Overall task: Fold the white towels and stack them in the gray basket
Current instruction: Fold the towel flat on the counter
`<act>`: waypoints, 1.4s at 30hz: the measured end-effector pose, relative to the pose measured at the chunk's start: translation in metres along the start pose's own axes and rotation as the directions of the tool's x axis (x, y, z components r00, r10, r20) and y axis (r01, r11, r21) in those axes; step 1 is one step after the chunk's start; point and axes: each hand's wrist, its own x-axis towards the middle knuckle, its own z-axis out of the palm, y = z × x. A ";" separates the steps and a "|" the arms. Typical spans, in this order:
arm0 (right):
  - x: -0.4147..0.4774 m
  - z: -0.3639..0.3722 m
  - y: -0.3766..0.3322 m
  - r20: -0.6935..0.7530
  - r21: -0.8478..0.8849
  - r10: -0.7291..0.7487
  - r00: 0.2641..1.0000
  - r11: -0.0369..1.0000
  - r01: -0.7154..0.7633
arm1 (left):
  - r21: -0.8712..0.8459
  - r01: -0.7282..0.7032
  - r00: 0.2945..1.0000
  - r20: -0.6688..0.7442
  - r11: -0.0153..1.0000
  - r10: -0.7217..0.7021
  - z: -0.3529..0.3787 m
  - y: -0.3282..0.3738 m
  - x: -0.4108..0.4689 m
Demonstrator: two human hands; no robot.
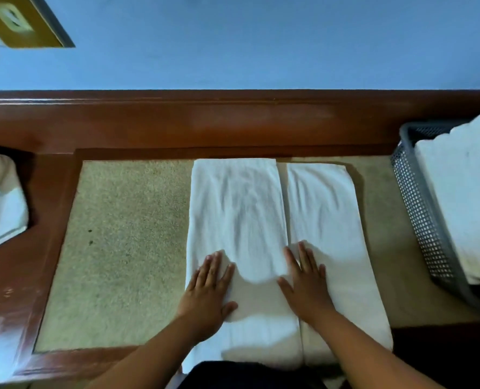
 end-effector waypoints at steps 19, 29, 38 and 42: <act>-0.115 -0.013 0.152 -0.098 0.208 0.486 0.868 0.863 -0.460 | -0.253 0.385 0.922 0.051 0.888 -0.385 0.009 0.116 -0.096; -0.111 -0.014 0.155 0.039 0.576 0.415 0.909 0.734 -0.360 | -0.275 0.393 0.917 0.052 0.877 -0.395 0.032 0.138 -0.117; -0.149 -0.008 0.138 0.026 0.580 0.431 0.902 0.728 -0.365 | -0.250 0.277 0.960 0.040 0.928 -0.276 0.016 0.115 -0.116; -0.149 -0.010 0.091 -0.062 0.608 0.446 0.893 0.726 -0.321 | -0.321 0.315 0.947 0.041 0.893 -0.319 0.011 0.084 -0.120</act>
